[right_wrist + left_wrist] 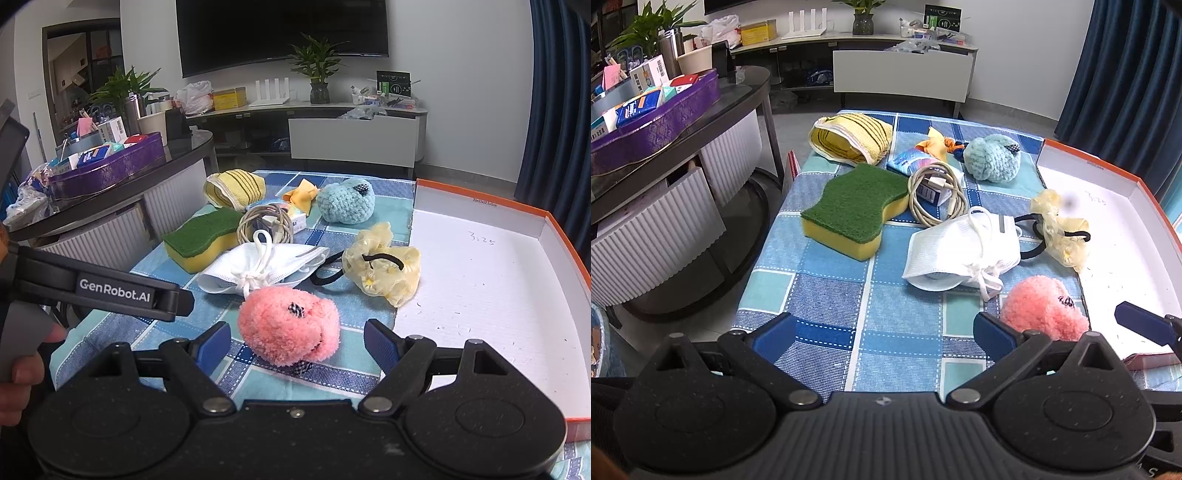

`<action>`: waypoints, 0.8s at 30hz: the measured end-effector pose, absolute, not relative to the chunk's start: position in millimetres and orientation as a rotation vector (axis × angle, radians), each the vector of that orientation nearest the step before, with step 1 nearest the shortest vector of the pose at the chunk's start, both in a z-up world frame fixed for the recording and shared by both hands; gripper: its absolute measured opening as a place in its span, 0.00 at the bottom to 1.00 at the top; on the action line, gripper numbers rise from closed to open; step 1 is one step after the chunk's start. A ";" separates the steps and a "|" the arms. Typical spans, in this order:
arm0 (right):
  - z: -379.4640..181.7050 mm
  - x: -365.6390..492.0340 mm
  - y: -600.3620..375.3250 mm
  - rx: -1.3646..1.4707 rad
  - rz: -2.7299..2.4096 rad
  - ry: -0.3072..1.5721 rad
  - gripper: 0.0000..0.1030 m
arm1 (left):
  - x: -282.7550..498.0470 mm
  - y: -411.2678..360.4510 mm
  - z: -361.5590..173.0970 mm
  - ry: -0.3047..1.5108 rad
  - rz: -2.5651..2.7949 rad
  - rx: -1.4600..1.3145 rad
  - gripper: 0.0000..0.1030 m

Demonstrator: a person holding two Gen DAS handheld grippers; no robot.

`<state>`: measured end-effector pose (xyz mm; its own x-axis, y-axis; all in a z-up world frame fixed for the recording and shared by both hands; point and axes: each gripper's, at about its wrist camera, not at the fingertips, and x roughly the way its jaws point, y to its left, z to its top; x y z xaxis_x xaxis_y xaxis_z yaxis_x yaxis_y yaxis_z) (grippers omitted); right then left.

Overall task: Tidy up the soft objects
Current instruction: 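Move the right gripper toward the pink fluffy pompom toy, then close the right gripper on the pink pompom toy and lift it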

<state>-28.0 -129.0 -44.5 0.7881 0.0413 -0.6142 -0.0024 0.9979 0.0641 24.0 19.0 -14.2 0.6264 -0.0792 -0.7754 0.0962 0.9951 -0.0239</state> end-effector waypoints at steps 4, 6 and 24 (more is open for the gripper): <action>-47.2 -26.1 -126.7 0.052 0.025 0.662 0.90 | 24.8 21.2 -15.0 0.890 -0.098 0.016 1.00; -48.3 -25.0 -125.4 0.053 0.031 0.669 0.90 | 25.8 22.4 -16.0 0.892 -0.095 0.015 1.00; -78.5 14.5 -125.7 0.076 0.087 0.765 0.77 | 37.0 28.4 -20.6 0.899 -0.094 -0.001 1.00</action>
<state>14.5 -125.7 -78.5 0.7180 0.1066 -0.6878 -0.0511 0.9936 0.1006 37.0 28.4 -20.6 0.6185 -0.0822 -0.7814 0.0813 0.9959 -0.0404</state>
